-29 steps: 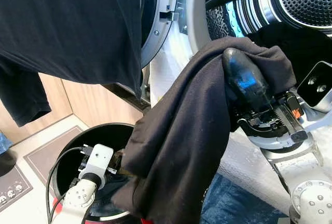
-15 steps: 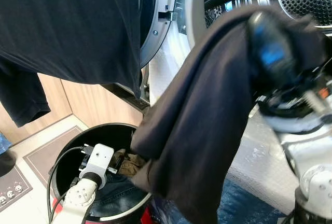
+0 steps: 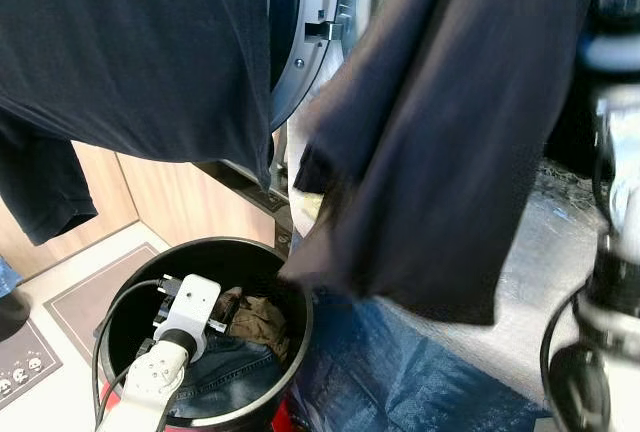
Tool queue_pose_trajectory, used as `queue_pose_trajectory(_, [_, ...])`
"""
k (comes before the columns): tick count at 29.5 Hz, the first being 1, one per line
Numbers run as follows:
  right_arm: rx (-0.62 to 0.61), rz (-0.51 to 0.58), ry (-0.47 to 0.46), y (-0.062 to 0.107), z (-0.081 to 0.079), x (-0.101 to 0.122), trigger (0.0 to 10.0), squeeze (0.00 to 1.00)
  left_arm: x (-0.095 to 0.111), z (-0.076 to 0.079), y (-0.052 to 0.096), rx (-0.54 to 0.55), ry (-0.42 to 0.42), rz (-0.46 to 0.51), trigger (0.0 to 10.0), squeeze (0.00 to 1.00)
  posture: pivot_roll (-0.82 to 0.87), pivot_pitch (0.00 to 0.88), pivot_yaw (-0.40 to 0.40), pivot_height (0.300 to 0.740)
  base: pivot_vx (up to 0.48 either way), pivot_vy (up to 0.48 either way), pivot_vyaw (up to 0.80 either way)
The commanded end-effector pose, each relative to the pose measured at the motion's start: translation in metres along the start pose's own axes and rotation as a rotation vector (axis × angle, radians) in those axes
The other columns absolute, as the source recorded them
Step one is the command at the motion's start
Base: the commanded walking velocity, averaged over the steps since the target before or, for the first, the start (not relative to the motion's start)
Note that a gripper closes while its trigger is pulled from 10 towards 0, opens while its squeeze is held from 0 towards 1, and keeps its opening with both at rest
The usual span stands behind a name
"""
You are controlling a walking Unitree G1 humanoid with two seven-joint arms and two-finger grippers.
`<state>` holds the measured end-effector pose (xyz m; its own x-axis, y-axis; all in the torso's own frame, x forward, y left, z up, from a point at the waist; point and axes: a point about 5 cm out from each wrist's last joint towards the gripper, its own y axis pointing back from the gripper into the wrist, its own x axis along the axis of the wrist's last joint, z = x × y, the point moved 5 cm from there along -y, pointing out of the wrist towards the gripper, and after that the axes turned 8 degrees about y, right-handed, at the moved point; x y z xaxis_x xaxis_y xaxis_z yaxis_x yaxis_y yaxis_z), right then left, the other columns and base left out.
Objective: Clothes washing
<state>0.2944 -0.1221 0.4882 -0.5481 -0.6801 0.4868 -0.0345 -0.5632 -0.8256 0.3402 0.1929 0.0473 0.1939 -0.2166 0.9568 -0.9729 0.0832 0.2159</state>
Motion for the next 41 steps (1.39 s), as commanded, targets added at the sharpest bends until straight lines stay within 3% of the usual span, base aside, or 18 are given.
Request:
queue_pose_trajectory(1, [-0.029,0.001,0.052,-0.004,0.013,0.005,0.0,0.0,0.0,0.002,0.0,-0.013,-0.009,-0.001,10.0,0.0,0.14,0.021,-0.052,0.74,0.0,0.0,0.0])
queue_pose_trajectory(7, [-0.119,-0.007,0.088,-0.024,0.04,0.007,0.0,0.0,-0.001,0.003,-0.001,-0.015,-0.004,-0.005,10.0,0.0,0.14,0.019,-0.055,0.74,0.0,0.0,0.0])
queue_pose_trajectory(8, [-0.207,-0.033,0.106,-0.029,0.058,0.004,0.0,0.0,-0.002,0.005,-0.001,-0.02,0.0,-0.009,10.0,0.0,0.14,0.019,-0.055,0.74,0.0,0.0,0.0])
queue_pose_trajectory(10, [-0.276,-0.063,0.127,-0.031,0.075,0.001,0.0,0.0,-0.004,0.008,0.0,-0.032,0.003,-0.017,10.0,0.0,0.14,0.018,-0.057,0.74,0.0,0.0,0.0])
queue_pose_trajectory(14, [-0.346,-0.096,0.146,-0.031,0.087,0.0,0.0,0.0,-0.005,0.009,0.001,-0.037,0.002,-0.019,10.0,0.0,0.15,0.017,-0.059,0.74,0.0,0.0,0.0])
queue_pose_trajectory(18, [-0.635,-0.202,0.206,-0.016,0.123,0.001,0.0,0.0,-0.007,0.011,0.002,-0.04,0.008,-0.021,10.0,0.0,0.14,0.02,-0.06,0.74,0.0,0.0,0.0])
queue_pose_trajectory(20, [-0.91,-0.264,0.253,0.017,0.15,0.006,0.0,0.0,-0.008,0.014,0.003,-0.043,0.01,-0.026,10.0,0.0,0.14,0.02,-0.064,0.74,0.0,0.0,0.0])
queue_pose_trajectory(21, [-0.91,-0.264,0.253,0.017,0.15,0.006,0.0,0.0,-0.008,0.014,0.003,-0.043,0.01,-0.026,10.0,0.0,0.14,0.02,-0.064,0.74,0.0,0.0,0.0])
queue_pose_trajectory(23, [-1.035,-0.35,0.311,0.042,0.161,0.002,0.0,0.0,-0.009,0.015,0.003,-0.045,0.014,-0.027,10.0,0.0,0.14,0.021,-0.069,0.74,0.0,0.0,0.0])
queue_pose_trajectory(24, [-1.042,-0.361,0.319,0.044,0.162,0.002,0.0,0.0,-0.009,0.016,0.003,-0.045,0.015,-0.027,10.0,0.0,0.14,0.021,-0.069,0.74,0.0,0.0,0.0])
queue_pose_trajectory(25, [-0.975,-0.328,0.249,0.04,0.158,-0.005,0.0,0.0,-0.008,0.017,0.003,-0.046,0.016,-0.027,10.0,0.0,0.15,0.022,-0.074,0.74,0.0,0.0,0.0])
queue_pose_trajectory(30, [-0.901,-0.307,0.223,0.036,0.153,-0.011,0.0,0.0,-0.008,0.017,0.003,-0.046,0.016,-0.026,10.0,0.0,0.15,0.024,-0.078,0.74,0.0,0.0,0.0])
queue_pose_trajectory(32, [-0.621,-0.246,0.084,0.018,0.128,-0.03,0.0,0.0,-0.008,0.015,0.003,-0.039,0.013,-0.024,10.0,0.0,0.16,0.029,-0.083,0.74,0.0,0.0,0.0])
queue_pose_trajectory(33, [-0.621,-0.246,0.084,0.018,0.128,-0.03,0.0,0.0,-0.008,0.015,0.003,-0.039,0.013,-0.024,10.0,0.0,0.16,0.029,-0.083,0.74,0.0,0.0,0.0])
queue_pose_trajectory(34, [-0.49,-0.201,0.07,0.014,0.115,-0.033,0.0,0.0,-0.008,0.014,0.004,-0.037,0.011,-0.023,10.0,0.0,0.17,0.038,-0.086,0.74,0.0,0.0,0.0])
queue_pose_trajectory(35, [-0.249,-0.099,-0.01,0.014,0.087,-0.039,0.0,0.0,-0.008,0.013,0.005,-0.035,0.008,-0.022,10.0,0.0,0.17,0.043,-0.081,0.74,0.0,0.0,0.0])
queue_pose_trajectory(38, [-0.144,-0.031,-0.118,0.023,0.072,-0.043,0.0,0.0,-0.008,0.013,0.007,-0.036,0.003,-0.023,10.0,0.0,0.18,0.047,-0.081,0.74,0.0,0.0,0.0])
queue_pose_trajectory(41, [-0.117,-0.048,-0.132,0.03,0.065,-0.051,0.0,0.0,-0.009,0.01,0.008,-0.031,-0.003,-0.026,10.0,0.0,0.18,0.053,-0.076,0.74,0.0,0.0,0.0])
